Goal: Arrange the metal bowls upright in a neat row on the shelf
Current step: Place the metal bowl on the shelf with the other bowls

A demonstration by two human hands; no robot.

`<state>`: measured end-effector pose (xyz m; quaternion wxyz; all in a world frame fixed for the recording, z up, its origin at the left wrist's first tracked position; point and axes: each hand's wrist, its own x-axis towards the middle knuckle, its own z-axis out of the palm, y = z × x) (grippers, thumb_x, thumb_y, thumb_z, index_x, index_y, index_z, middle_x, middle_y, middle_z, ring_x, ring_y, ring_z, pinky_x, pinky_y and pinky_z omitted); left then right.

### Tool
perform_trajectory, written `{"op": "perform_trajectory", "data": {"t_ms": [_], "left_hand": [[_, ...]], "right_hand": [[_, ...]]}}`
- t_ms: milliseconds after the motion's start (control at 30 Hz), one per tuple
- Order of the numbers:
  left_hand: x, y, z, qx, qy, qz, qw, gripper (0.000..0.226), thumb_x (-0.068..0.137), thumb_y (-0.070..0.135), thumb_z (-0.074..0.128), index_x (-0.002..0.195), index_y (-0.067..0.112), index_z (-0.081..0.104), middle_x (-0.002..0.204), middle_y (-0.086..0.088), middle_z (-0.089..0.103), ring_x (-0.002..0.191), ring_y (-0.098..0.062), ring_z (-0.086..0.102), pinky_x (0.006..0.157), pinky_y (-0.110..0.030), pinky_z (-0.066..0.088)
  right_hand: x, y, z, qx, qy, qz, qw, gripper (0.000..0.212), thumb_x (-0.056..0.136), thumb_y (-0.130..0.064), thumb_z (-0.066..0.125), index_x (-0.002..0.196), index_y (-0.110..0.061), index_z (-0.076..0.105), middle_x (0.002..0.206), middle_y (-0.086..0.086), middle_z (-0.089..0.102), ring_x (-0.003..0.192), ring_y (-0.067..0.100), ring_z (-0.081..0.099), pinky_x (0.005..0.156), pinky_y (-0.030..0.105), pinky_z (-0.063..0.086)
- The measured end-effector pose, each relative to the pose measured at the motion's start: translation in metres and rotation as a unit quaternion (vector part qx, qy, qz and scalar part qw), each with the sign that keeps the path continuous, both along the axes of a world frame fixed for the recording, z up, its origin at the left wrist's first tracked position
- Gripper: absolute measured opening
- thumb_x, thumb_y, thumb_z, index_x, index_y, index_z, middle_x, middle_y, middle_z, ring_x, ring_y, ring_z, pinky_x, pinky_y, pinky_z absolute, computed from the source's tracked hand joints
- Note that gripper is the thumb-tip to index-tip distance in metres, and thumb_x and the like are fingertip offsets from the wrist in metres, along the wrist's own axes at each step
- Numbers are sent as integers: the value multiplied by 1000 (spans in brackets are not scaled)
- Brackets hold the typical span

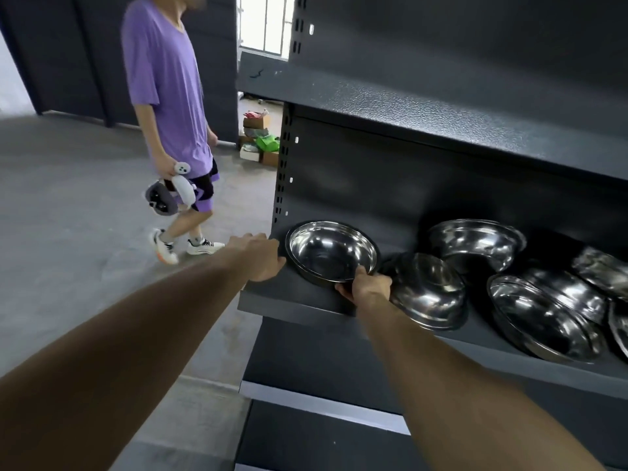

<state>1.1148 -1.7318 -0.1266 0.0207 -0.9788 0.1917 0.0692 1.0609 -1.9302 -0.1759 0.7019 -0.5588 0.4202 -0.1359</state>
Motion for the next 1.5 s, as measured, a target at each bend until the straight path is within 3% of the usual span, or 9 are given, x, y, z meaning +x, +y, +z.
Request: {"op": "perform_trajectory", "data": {"t_ms": [233, 433, 567, 700, 867, 1033, 1167, 1300, 1500], "left_hand": [[17, -40, 9, -3, -4, -31, 1000, 54, 100, 47, 32, 144, 19, 44, 144, -11, 47, 130, -33, 47, 105, -47, 38], [16, -105, 19, 1, -7, -90, 996, 58, 99, 52, 34, 146, 19, 43, 153, -9, 41, 138, -31, 42, 112, -46, 35], [7, -156, 20, -8, -5, -130, 991, 59, 97, 52, 31, 146, 22, 44, 154, -6, 41, 140, -29, 41, 115, -45, 33], [-4, -207, 20, 12, 16, -145, 989, 63, 100, 52, 30, 154, 19, 31, 161, -11, 27, 146, -30, 28, 119, -45, 25], [-15, -257, 28, 17, 15, -134, 991, 65, 100, 55, 31, 156, 21, 27, 162, -9, 24, 148, -28, 25, 120, -43, 24], [-28, -295, 28, 13, 10, -100, 995, 66, 100, 57, 32, 156, 23, 25, 164, -8, 20, 150, -27, 22, 119, -44, 21], [-34, -308, 26, 21, 0, -82, 996, 64, 98, 56, 34, 151, 20, 35, 155, -12, 36, 143, -30, 34, 116, -44, 30], [-43, -315, 26, 19, -7, -59, 998, 63, 98, 56, 35, 150, 19, 38, 153, -12, 40, 141, -30, 38, 115, -43, 32], [-58, -316, 29, 18, 2, -19, 1000, 62, 99, 54, 34, 150, 20, 37, 155, -10, 38, 142, -30, 36, 116, -41, 30]], "right_hand": [[-6, -30, 5, -65, 62, 19, 996, 52, 97, -40, 56, 127, 2, 51, 111, 18, 70, 47, 18, 61, 36, 24, 49], [-30, -100, 30, -162, 66, -71, 982, 53, 96, -39, 54, 128, 3, 58, 121, 21, 68, 105, 38, 67, 87, 34, 54], [-53, -148, 46, -185, 88, -95, 974, 42, 97, -38, 52, 110, 0, 64, 83, 12, 70, 75, 29, 67, 73, 31, 51], [-66, -194, 56, -192, 84, -113, 971, 49, 96, -36, 53, 118, 6, 65, 118, 23, 69, 114, 41, 63, 103, 43, 48], [-74, -253, 72, -157, 51, -116, 979, 42, 96, -35, 51, 99, 4, 65, 82, 14, 71, 72, 30, 70, 74, 37, 59], [-73, -302, 82, -130, 39, -75, 988, 50, 95, -37, 50, 122, 4, 63, 117, 21, 70, 109, 37, 68, 99, 47, 54], [-64, -322, 86, -100, 30, -37, 994, 50, 96, -40, 49, 120, 0, 64, 114, 18, 71, 105, 35, 69, 96, 46, 55], [-56, -333, 90, -12, 17, -20, 1000, 44, 96, -49, 51, 88, -8, 62, 85, 8, 68, 58, 21, 64, 51, 28, 58], [-40, -336, 87, 32, 23, 11, 999, 53, 86, -62, 59, 79, -9, 60, 67, 7, 62, 47, 18, 58, 40, 25, 51]]}}
